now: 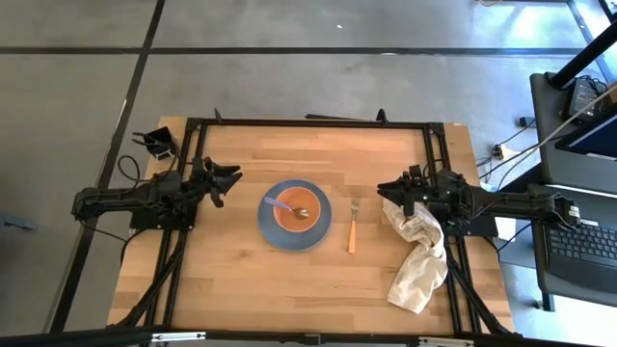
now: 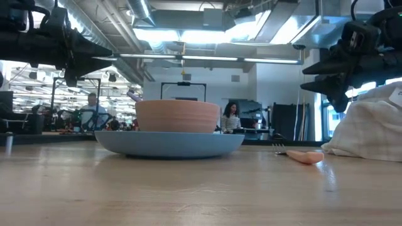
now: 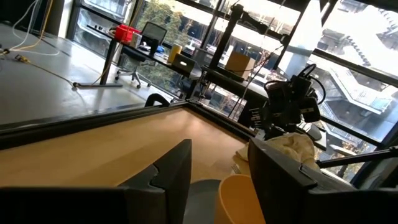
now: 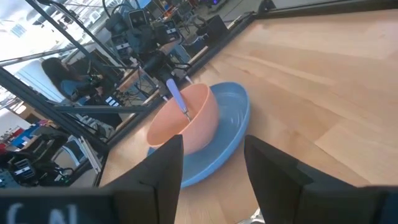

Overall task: Set table place
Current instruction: Return to Home Position

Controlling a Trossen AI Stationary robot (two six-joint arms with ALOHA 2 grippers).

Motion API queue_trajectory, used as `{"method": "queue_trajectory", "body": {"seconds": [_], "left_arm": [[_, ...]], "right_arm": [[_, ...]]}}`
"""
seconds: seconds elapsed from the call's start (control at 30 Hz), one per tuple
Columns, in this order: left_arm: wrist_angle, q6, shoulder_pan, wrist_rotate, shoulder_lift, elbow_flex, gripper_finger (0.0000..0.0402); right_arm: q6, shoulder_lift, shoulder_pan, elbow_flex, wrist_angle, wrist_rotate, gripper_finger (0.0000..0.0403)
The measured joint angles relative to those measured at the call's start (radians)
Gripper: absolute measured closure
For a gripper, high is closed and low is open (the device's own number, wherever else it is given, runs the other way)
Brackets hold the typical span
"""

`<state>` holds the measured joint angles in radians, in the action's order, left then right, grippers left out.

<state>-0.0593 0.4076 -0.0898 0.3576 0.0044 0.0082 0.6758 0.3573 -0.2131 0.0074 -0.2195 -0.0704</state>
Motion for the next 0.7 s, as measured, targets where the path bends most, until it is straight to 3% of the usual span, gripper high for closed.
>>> {"method": "queue_trajectory", "body": {"seconds": [0.33, 0.7], "left_arm": [[0.000, 0.000, 0.000, 0.000, 0.000, 0.000, 0.0250], [0.000, 0.000, 0.000, 0.000, 0.000, 0.000, 0.0250]], "right_arm": [[-0.002, -0.033, 0.001, 0.000, 0.011, -0.002, 0.0231], [0.001, -0.278, 0.001, 0.000, 0.021, -0.003, 0.0231]]}}
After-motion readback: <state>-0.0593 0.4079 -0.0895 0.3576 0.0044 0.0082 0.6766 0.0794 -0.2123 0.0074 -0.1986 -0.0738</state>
